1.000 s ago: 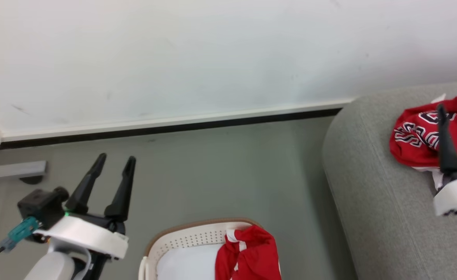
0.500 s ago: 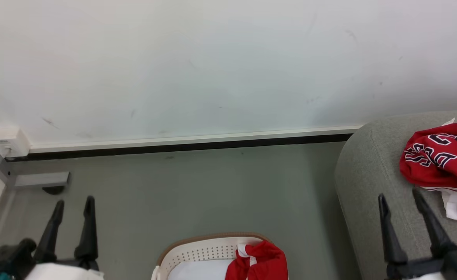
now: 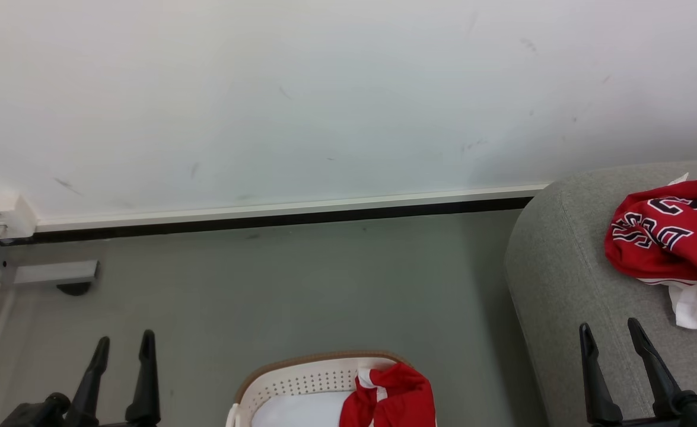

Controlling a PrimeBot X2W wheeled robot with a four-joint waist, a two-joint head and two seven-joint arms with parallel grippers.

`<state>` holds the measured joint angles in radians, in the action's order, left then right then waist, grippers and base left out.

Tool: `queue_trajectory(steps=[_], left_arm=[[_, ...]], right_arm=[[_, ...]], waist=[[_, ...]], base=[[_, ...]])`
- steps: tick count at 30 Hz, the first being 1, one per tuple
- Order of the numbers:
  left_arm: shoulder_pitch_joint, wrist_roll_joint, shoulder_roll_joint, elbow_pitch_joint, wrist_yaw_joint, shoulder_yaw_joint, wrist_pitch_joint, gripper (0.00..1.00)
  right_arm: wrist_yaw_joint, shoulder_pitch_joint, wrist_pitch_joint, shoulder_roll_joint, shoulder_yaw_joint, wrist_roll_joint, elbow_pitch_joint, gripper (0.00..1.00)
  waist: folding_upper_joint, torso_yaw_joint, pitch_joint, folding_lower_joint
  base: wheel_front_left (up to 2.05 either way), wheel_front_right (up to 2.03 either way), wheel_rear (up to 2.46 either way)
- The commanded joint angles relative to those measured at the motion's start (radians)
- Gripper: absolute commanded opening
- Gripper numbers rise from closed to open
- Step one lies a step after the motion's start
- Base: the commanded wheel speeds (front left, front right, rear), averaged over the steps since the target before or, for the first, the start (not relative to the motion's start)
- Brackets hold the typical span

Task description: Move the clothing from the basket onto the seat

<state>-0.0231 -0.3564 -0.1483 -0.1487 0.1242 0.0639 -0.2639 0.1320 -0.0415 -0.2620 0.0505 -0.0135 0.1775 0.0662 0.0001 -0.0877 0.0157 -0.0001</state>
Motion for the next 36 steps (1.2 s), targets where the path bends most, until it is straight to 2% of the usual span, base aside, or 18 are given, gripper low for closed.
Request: queue_trajectory(steps=[1,23,30,36], left_arm=[[0.010,0.018,0.001,-0.003,0.006,0.007,-0.001,1.00],[0.030,-0.011,-0.027,0.008,0.008,-0.028,-0.001,1.00],[0.050,-0.031,-0.059,0.013,0.008,-0.064,0.000,1.00],[0.081,-0.067,-0.114,0.000,0.006,-0.127,0.000,1.00]], right_arm=[[-0.003,0.017,-0.004,0.000,-0.001,-0.001,-0.002,1.00],[-0.003,0.040,-0.004,0.000,-0.022,0.026,0.001,1.00],[-0.003,0.047,-0.004,0.000,-0.025,0.039,-0.017,1.00],[-0.003,0.061,-0.004,0.000,-0.022,0.062,-0.045,1.00]], waist=[[-0.0001,0.000,0.002,0.0001],[-0.0001,-0.027,0.026,0.0001],[-0.0001,-0.069,0.080,0.0001],[-0.0001,-0.131,0.159,0.0001]], base=[[0.00,0.00,0.00],[0.00,0.00,0.00],[0.00,0.00,0.00],[0.00,0.00,0.00]])
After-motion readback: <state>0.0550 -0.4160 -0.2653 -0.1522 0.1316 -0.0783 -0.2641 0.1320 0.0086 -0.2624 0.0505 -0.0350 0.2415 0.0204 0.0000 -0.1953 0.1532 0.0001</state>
